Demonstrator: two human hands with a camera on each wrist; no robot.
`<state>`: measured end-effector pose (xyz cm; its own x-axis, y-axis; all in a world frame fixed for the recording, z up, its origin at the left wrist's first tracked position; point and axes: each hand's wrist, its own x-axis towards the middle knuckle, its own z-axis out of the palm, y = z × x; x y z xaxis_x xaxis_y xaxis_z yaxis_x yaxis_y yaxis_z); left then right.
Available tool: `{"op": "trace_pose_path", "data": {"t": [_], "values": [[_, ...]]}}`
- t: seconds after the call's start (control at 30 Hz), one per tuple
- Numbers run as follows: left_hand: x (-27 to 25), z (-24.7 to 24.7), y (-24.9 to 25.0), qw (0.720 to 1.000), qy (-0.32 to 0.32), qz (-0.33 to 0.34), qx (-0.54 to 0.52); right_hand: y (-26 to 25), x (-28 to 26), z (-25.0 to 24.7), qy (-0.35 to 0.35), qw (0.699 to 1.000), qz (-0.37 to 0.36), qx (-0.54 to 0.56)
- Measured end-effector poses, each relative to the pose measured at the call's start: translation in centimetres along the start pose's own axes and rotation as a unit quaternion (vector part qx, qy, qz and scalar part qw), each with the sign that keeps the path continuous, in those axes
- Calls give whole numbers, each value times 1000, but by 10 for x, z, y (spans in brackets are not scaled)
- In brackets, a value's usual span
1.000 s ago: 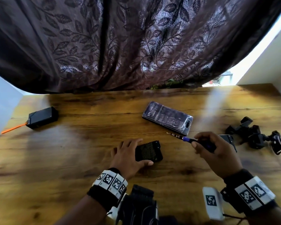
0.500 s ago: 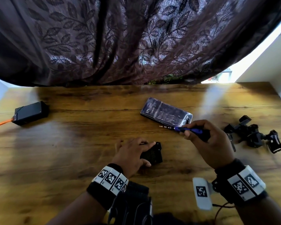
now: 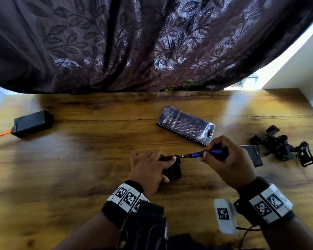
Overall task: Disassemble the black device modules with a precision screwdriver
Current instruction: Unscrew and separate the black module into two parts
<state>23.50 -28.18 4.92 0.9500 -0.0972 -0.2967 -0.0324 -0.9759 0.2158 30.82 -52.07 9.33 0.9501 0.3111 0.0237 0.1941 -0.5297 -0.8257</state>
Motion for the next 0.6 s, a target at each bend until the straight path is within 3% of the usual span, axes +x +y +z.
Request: {"op": "trace_pose_path", "data": {"t": [0.6], "values": [[1,1,-2,1000,-5,2,1,-8,2,2,-14,999,0,-30]]}}
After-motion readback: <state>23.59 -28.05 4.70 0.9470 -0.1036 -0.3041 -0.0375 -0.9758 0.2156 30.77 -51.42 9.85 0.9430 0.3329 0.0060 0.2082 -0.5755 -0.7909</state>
